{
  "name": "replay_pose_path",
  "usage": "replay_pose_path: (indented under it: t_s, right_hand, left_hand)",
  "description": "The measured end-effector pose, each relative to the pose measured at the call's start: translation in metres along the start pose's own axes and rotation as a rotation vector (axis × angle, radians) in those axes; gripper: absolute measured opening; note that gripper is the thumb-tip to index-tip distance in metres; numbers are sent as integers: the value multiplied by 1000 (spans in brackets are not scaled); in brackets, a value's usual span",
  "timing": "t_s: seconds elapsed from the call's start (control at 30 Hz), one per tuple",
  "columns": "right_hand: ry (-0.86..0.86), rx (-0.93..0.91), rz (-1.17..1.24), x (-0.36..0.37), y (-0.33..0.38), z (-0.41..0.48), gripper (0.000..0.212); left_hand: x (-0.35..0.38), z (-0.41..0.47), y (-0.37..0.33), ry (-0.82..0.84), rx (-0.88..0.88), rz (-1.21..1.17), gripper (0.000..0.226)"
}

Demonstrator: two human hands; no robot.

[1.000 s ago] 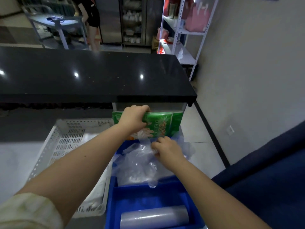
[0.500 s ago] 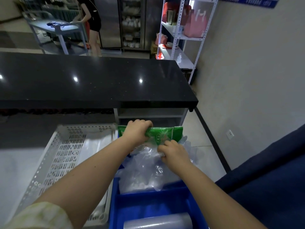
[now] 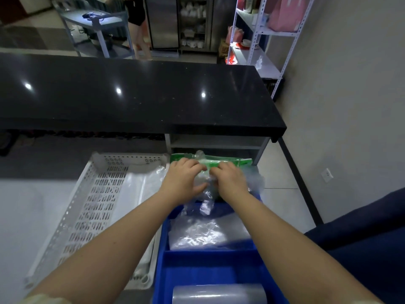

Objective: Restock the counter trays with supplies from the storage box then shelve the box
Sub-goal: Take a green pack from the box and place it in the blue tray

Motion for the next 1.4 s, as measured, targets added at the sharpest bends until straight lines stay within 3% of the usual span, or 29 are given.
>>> replay_pose_path:
  t_s: [0.1, 0.2, 0.33, 0.5, 0.7, 0.9, 1.07, 1.23, 1.4]
  right_hand:
    - [88, -2, -12, 25, -2, 2, 21]
    - [271, -9, 96, 48, -19, -8, 31]
    - [458, 58, 478, 59, -51, -27, 31]
    - [429, 142, 433, 62, -58, -21, 20]
    - [352, 229, 384, 60, -61, -1, 18]
    - [425, 111, 254, 58, -48, 9, 27]
    - [492, 78, 121, 51, -47, -1, 26]
    - [409, 41, 86, 11, -28, 20, 24]
    - [210, -127, 38, -17, 21, 34, 27]
  left_hand:
    - [41, -1, 8, 241, -90, 40, 46]
    - [57, -2, 10, 269, -108, 55, 36]
    - [62, -1, 13, 289, -112, -19, 30]
    - [75, -1, 17, 401, -177, -81, 31]
    - [72, 15, 22, 400, -206, -21, 36]
    - [74, 24, 26, 434, -262, -64, 33]
    - [74, 13, 19, 484, -200, -8, 26]
    - [47, 11, 15, 339, -164, 133, 31]
    - [7, -6, 34, 116, -277, 170, 34]
Point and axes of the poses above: each hand's wrist, its own z-axis towards the middle knuckle, its own x-axis out of the palm, y = z × x, the point moved 7 cm from there along z, towards the middle knuckle, and after that the axes turned 15 degrees about y, right-handed, at the moved point
